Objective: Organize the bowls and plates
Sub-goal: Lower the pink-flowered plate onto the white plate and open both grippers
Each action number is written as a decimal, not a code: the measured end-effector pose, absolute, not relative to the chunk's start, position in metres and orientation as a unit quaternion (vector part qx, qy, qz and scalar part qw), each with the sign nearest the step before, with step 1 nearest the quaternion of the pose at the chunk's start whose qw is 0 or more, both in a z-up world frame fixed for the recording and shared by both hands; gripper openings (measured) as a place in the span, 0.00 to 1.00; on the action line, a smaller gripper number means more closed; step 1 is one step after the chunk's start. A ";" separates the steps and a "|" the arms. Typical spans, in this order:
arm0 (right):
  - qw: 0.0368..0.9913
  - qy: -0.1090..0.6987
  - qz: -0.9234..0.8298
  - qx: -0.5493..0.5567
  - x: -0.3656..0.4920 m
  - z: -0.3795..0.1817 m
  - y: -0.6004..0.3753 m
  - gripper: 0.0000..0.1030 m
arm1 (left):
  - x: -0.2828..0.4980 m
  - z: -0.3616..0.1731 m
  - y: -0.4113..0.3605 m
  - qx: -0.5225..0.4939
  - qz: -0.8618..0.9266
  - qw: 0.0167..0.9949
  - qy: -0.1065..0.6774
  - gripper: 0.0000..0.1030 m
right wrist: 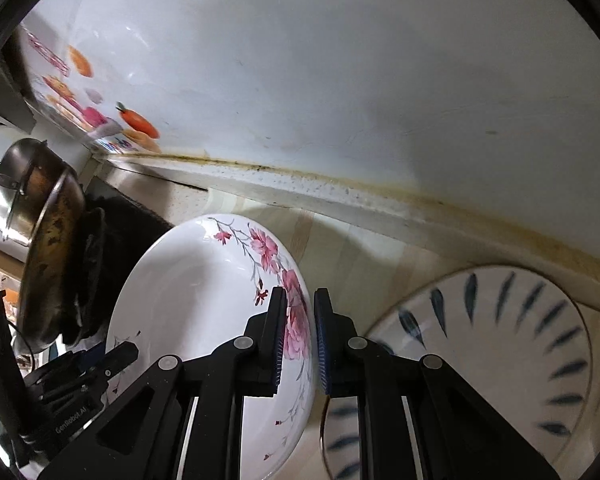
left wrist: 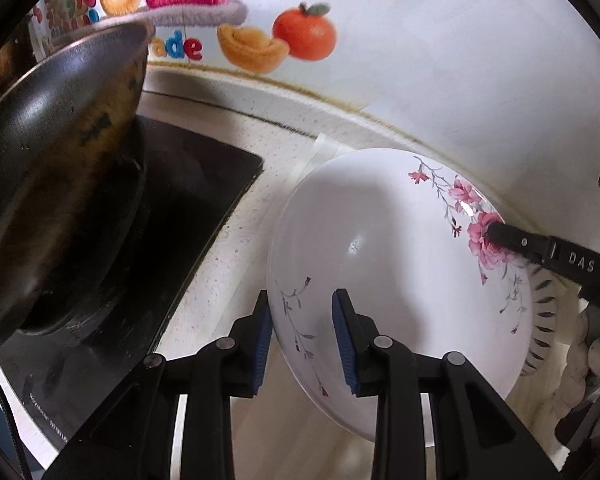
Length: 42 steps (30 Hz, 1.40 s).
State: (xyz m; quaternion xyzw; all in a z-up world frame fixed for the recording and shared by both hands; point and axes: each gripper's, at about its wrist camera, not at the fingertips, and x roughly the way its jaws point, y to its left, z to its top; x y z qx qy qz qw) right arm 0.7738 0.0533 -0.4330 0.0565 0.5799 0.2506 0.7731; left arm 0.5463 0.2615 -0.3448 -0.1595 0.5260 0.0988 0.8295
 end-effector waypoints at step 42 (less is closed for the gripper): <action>0.763 0.618 0.085 0.170 0.451 -0.420 -0.179 0.15 | 0.389 -0.359 0.061 0.007 -0.094 0.775 0.625 0.26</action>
